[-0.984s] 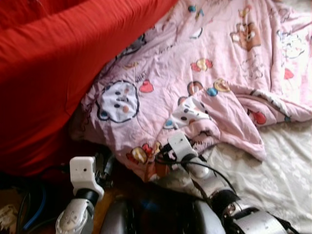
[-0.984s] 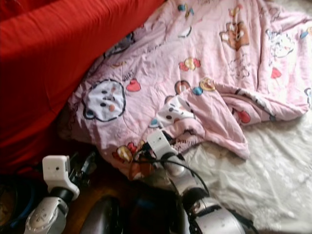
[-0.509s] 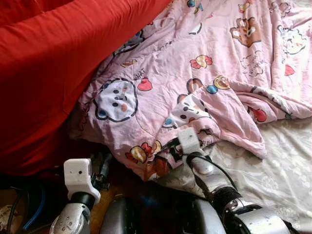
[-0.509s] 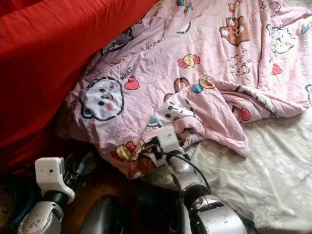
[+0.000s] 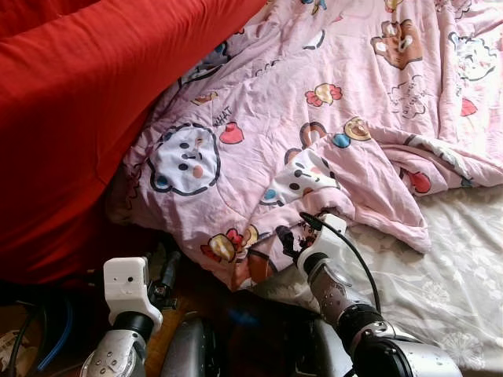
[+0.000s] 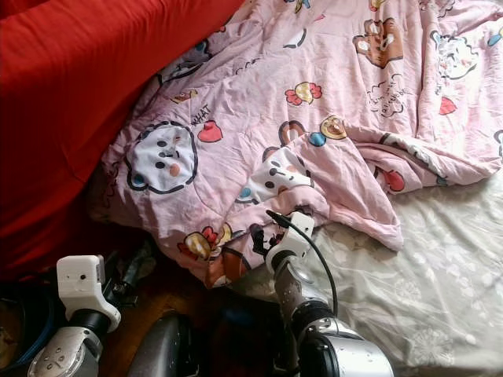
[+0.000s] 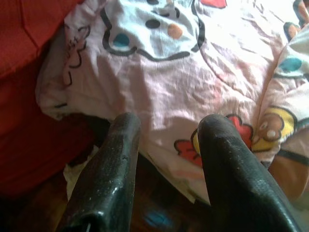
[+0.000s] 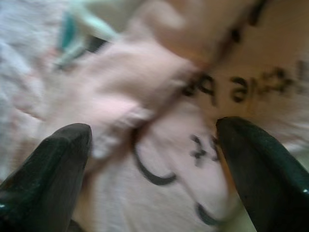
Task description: Clean up the room
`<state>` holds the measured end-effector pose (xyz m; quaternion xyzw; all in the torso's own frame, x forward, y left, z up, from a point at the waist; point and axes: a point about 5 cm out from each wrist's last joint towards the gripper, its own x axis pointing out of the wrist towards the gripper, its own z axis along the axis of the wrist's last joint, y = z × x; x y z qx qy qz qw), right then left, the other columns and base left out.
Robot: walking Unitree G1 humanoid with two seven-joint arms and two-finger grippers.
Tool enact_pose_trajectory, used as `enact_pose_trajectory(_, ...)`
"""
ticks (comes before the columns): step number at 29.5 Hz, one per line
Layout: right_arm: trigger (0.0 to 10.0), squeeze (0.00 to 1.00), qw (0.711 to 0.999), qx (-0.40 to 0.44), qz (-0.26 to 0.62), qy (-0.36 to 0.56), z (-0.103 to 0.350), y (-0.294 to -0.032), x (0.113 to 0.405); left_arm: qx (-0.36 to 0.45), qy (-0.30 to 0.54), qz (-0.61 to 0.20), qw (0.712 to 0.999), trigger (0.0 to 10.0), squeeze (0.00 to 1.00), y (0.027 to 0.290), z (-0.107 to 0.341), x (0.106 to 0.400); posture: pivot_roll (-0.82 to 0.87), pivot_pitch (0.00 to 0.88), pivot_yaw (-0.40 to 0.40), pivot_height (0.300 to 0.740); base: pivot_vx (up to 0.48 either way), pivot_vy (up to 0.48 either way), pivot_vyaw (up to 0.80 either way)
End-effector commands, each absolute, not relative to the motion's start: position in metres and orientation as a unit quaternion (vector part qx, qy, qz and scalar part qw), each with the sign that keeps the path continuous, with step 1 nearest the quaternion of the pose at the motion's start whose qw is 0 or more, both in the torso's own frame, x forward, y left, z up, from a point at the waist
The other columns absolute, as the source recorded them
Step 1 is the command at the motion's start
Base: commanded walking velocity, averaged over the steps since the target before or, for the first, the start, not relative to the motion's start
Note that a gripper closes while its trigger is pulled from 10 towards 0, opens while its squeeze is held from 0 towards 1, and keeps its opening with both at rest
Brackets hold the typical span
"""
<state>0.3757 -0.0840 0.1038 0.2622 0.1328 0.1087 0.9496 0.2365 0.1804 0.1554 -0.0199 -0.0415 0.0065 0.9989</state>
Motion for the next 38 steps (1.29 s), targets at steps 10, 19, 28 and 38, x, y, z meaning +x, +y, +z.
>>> enact_pose_trajectory(10,10.0,0.0,0.922,0.351,0.132,0.099,0.101,-0.083,0.371,-0.016,-0.038,0.001,0.999,10.0,0.0,0.179,0.154,0.239,0.27,0.62,-0.047,0.622,0.0,0.0,0.0)
enact_pose_trajectory(19,10.0,0.0,0.902,0.394,0.101,0.144,0.087,-0.07,0.363,0.0,-0.038,0.005,0.999,10.0,0.0,0.183,0.16,0.229,0.33,0.653,-0.024,0.622,0.0,0.0,0.0)
enact_pose_trajectory(28,0.0,0.0,0.899,0.397,0.093,0.16,0.084,-0.063,0.361,0.011,-0.031,0.012,0.999,10.0,0.0,0.185,0.163,0.216,0.36,0.683,-0.021,0.622,0.0,0.0,0.0)
enact_pose_trajectory(38,0.0,0.0,0.896,0.406,0.107,0.147,0.09,-0.061,0.363,0.019,-0.023,0.019,0.999,10.0,0.0,0.185,0.162,0.209,0.36,0.696,-0.026,0.622,0.0,0.0,0.0)
